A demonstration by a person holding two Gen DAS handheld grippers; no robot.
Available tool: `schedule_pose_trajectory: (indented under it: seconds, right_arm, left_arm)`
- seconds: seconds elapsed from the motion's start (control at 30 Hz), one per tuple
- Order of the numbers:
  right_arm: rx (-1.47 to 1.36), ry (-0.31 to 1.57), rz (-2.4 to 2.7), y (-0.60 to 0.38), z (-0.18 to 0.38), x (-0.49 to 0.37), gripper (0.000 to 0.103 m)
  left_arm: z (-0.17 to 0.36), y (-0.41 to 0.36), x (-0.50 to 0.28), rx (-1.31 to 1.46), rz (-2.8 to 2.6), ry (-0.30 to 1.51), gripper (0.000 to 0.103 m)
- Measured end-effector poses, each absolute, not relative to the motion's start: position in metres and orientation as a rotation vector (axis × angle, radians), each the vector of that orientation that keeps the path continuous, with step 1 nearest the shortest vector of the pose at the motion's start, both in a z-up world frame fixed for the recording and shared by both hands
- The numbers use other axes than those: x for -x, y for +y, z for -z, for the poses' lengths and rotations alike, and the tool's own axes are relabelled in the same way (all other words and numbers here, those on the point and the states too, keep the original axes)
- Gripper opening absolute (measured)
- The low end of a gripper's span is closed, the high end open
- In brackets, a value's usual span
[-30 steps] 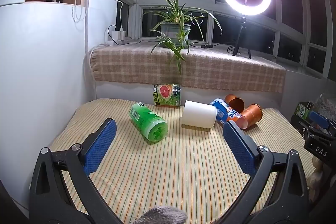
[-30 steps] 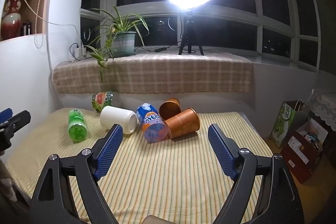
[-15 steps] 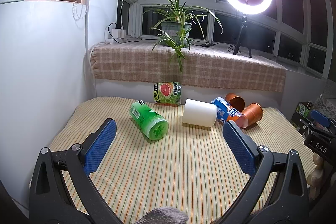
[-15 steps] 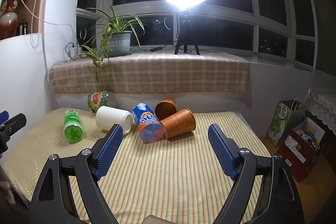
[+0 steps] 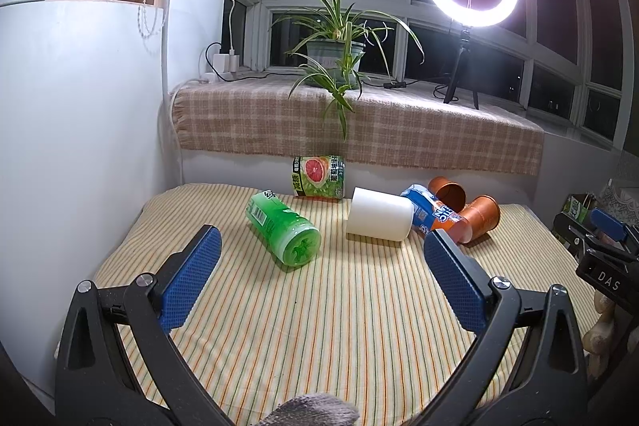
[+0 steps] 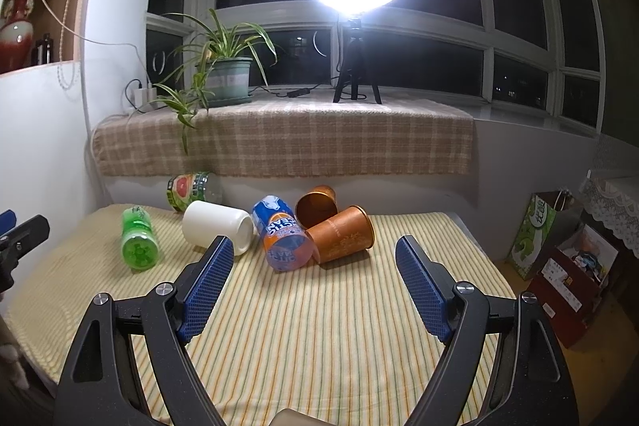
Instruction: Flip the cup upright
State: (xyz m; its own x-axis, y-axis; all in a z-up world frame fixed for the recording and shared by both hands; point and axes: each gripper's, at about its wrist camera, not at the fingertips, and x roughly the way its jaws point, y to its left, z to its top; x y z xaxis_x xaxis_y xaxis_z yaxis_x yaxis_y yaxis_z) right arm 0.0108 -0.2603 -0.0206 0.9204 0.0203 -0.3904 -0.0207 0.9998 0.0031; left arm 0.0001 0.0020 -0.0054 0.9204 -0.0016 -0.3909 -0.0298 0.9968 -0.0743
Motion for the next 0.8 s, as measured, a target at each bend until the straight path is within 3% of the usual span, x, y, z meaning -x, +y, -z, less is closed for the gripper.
schedule_pose_trajectory:
  seconds: [0.8]
  right_arm:
    - [0.001,0.410,-0.024,-0.2592,0.0228,-0.0132,0.083]
  left_arm:
    - [0.0112,0.0003,-0.0021,0.083,-0.015,0.408,0.103]
